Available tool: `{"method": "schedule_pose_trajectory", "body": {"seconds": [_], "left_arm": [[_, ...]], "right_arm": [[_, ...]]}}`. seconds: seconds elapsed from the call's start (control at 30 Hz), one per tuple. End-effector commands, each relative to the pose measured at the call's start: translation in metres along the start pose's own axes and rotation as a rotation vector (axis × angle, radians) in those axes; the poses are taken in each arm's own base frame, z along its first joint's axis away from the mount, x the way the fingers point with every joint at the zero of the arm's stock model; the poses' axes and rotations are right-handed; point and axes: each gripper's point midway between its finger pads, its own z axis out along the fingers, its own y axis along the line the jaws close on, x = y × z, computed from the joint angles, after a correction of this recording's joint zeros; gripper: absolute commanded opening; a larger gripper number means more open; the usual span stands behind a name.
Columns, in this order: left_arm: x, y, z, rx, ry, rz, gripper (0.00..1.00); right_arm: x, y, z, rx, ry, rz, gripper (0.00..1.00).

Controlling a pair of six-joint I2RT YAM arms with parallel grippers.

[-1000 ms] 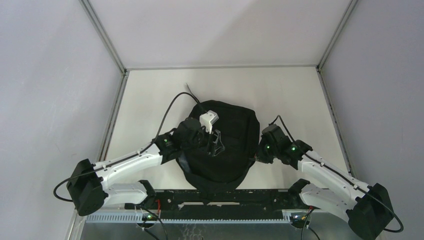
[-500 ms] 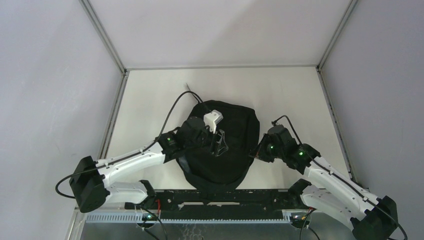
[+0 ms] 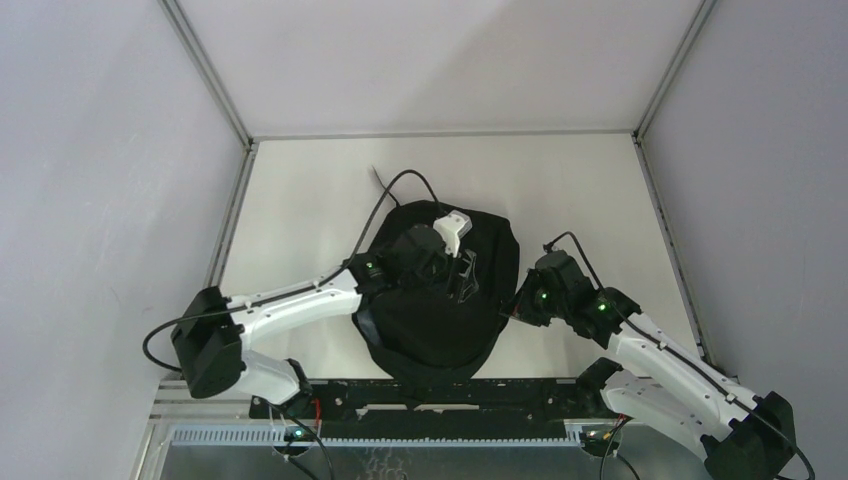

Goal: Pack the student bag
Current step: Zip the student bag at the center of the board.

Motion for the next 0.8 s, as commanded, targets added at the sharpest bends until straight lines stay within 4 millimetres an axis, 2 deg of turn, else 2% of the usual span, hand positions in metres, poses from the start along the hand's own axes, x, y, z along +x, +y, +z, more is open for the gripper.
{"method": "schedule_pose_trajectory", "body": {"seconds": [0.0,0.1,0.33,0.4,0.43,0.47,0.57,0.67,0.77], "left_arm": [[-0.032,0.012,0.005,-0.173,-0.095,-0.002,0.73],[-0.035,0.019,0.011,-0.287,-0.092,0.054,0.75],[-0.035,0.004,0.039,-0.372,-0.051,0.14,0.76],[-0.03,0.01,0.048,-0.447,-0.015,0.184,0.76],[-0.022,0.022,0.054,-0.52,0.023,0.204,0.77],[-0.021,0.027,0.058,-0.557,0.035,0.212,0.77],[-0.019,0.031,0.07,-0.581,0.048,0.241,0.78],[-0.014,0.035,0.079,-0.594,0.061,0.246,0.75],[-0.017,0.043,0.08,-0.621,0.05,0.214,0.64]], "right_arm": [[-0.004,0.001,0.0,-0.005,-0.018,-0.021,0.0],[-0.005,0.002,0.001,-0.006,-0.02,-0.022,0.0],[-0.004,0.001,0.002,0.002,-0.015,-0.023,0.0],[-0.005,0.001,0.002,0.001,-0.018,-0.024,0.0],[-0.004,0.0,0.001,0.001,-0.018,-0.022,0.0],[-0.005,0.0,0.0,0.0,-0.021,-0.022,0.0],[-0.004,-0.001,0.0,-0.003,-0.023,-0.016,0.0],[-0.004,-0.002,0.0,-0.006,-0.022,-0.011,0.0],[-0.004,-0.004,-0.002,-0.001,-0.028,-0.008,0.0]]}}
